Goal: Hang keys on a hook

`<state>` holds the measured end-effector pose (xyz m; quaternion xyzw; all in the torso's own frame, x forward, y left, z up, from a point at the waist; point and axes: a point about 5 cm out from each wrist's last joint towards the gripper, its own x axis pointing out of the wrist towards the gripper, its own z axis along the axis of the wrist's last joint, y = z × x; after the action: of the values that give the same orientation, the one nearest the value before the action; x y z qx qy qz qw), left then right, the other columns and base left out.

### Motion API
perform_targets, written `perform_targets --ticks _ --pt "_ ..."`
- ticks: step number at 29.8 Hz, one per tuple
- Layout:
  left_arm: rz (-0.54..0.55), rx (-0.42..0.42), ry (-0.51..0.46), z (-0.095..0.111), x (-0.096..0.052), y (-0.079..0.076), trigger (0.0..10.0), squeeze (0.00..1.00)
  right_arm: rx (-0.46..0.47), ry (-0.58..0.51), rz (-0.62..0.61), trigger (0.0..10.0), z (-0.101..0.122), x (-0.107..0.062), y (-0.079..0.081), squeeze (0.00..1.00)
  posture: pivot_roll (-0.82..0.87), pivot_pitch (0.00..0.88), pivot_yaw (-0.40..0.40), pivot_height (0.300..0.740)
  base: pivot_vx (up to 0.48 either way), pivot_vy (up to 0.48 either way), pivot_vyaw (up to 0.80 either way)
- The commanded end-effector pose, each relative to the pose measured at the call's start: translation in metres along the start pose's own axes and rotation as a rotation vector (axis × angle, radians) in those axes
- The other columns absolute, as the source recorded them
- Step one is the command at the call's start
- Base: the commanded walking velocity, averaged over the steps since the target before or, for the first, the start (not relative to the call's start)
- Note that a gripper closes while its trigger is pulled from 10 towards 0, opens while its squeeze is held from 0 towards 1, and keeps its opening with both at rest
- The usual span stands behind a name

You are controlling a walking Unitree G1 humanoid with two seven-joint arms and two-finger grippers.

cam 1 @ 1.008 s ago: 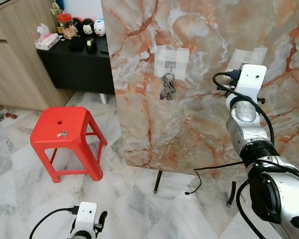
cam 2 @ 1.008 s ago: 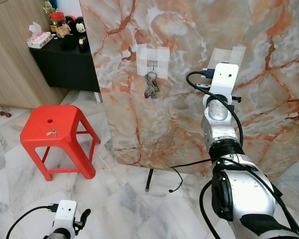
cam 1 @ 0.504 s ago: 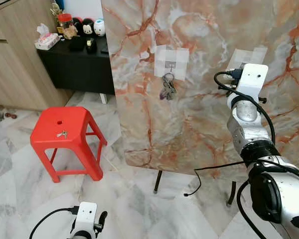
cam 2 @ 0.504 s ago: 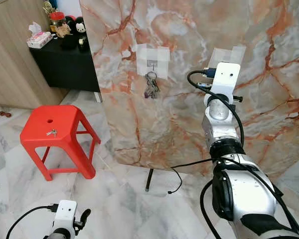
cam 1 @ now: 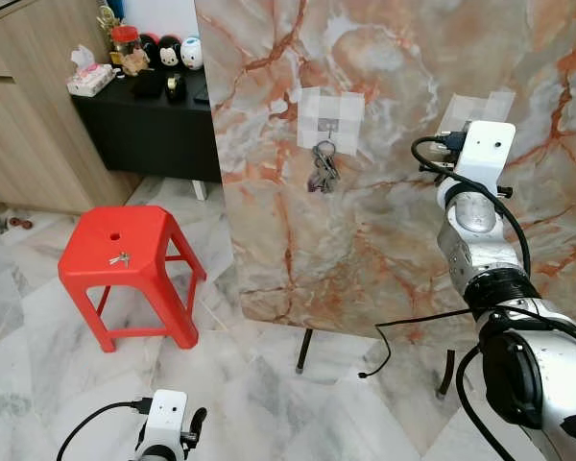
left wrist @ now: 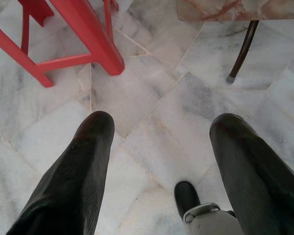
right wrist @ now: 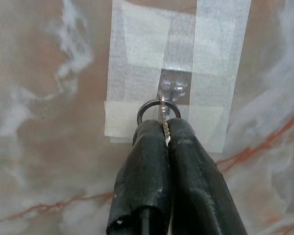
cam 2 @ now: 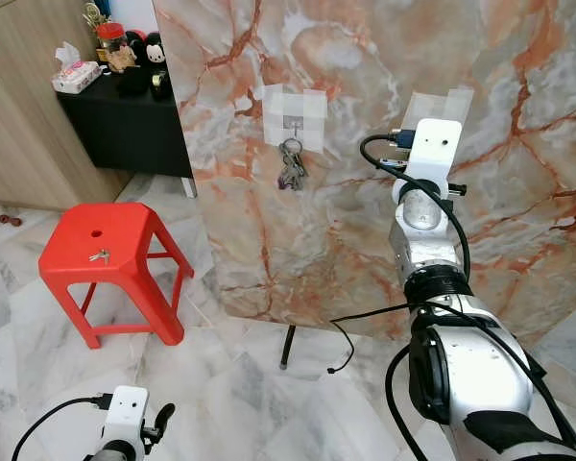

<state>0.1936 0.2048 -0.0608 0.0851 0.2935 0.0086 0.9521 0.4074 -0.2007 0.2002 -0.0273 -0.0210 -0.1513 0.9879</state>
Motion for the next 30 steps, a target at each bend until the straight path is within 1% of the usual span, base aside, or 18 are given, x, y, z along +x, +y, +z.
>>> perform_targets --ticks 1,16,25,30 --pt "-0.007 0.022 0.035 -0.006 -0.002 0.002 10.0 0.00 0.013 -0.015 -0.010 10.0 0.011 0.004 -0.003 0.00 0.01 0.067 -0.019 0.740 0.000 0.000 0.00" --pt "-0.008 0.025 0.034 -0.006 -0.002 0.002 10.0 0.00 0.044 -0.017 -0.029 10.0 0.015 0.005 -0.001 0.00 0.01 0.067 -0.020 0.740 0.000 0.000 0.00" --pt "-0.007 0.024 0.034 -0.005 -0.002 0.002 10.0 0.00 0.027 -0.017 -0.001 10.0 0.021 0.007 0.002 0.00 0.01 0.067 -0.021 0.740 0.000 0.000 0.00" --pt "-0.007 0.025 0.033 -0.005 -0.001 0.002 10.0 0.00 0.027 -0.018 -0.016 10.0 0.022 0.007 0.001 0.00 0.01 0.067 -0.021 0.740 0.000 0.000 0.00"
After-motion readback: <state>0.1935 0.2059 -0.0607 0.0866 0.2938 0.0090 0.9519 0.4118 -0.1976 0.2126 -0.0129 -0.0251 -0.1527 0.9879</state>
